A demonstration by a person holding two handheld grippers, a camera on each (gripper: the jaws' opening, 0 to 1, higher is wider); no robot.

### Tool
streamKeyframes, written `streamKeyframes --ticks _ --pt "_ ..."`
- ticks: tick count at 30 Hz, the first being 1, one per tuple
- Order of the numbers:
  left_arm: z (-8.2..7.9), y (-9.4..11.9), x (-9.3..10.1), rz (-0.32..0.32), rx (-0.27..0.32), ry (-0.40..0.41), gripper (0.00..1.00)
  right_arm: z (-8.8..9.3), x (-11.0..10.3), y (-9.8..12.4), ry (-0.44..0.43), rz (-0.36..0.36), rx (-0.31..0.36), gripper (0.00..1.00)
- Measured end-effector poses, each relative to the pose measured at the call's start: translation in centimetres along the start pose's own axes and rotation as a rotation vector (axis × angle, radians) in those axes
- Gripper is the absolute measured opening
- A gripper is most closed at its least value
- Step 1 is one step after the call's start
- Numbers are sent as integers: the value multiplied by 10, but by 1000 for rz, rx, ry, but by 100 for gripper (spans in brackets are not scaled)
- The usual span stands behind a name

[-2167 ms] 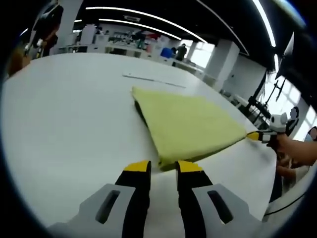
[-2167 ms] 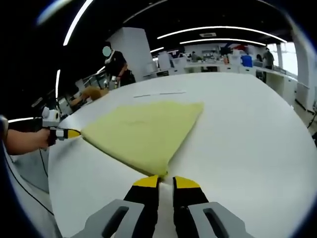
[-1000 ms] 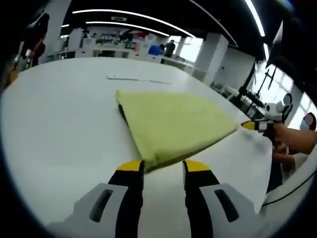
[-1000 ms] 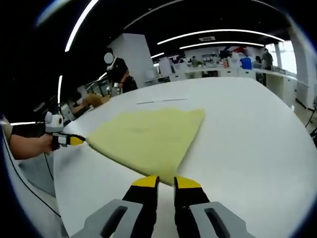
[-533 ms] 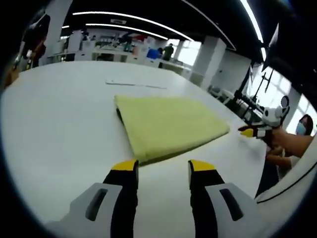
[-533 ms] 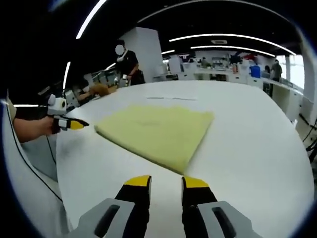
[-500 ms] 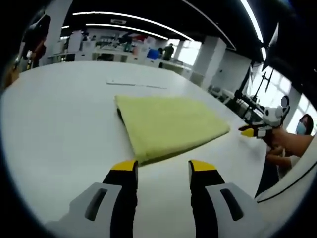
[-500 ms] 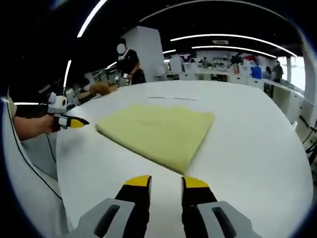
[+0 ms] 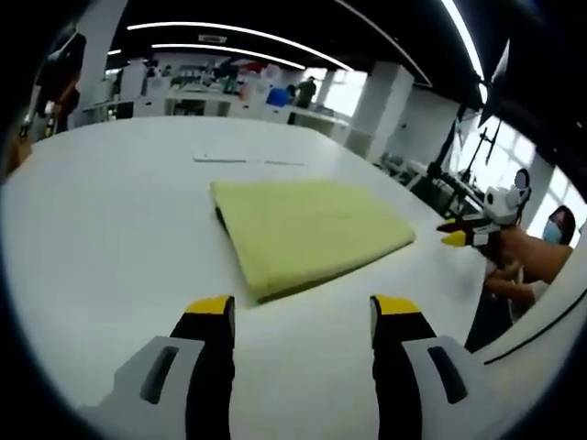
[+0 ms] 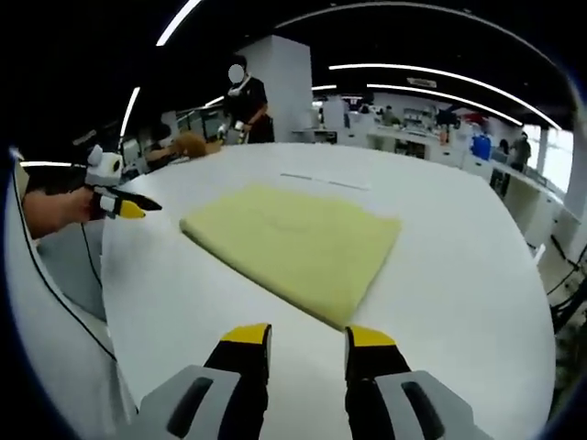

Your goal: Fold the garment on the visible template until the final outline fits inside the template.

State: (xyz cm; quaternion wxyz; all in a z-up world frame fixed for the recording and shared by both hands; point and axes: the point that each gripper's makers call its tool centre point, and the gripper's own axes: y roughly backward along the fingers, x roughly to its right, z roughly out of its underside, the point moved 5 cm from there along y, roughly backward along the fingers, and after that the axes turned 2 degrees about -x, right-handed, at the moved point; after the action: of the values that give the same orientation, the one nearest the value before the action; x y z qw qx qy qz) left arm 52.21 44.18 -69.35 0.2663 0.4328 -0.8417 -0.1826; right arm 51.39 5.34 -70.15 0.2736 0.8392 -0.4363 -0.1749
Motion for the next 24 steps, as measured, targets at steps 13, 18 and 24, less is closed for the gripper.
streamKeyframes --ticks 13,18,24 --pt "-2 15 7 33 -37 -4 74 -4 -7 9 -16 -4 -32 62" --pt "-4 19 6 39 -51 -20 81 -6 -8 12 -7 -7 -30 70" --pt "-6 17 11 57 -60 -46 96 -12 -9 19 18 -6 -7 82"
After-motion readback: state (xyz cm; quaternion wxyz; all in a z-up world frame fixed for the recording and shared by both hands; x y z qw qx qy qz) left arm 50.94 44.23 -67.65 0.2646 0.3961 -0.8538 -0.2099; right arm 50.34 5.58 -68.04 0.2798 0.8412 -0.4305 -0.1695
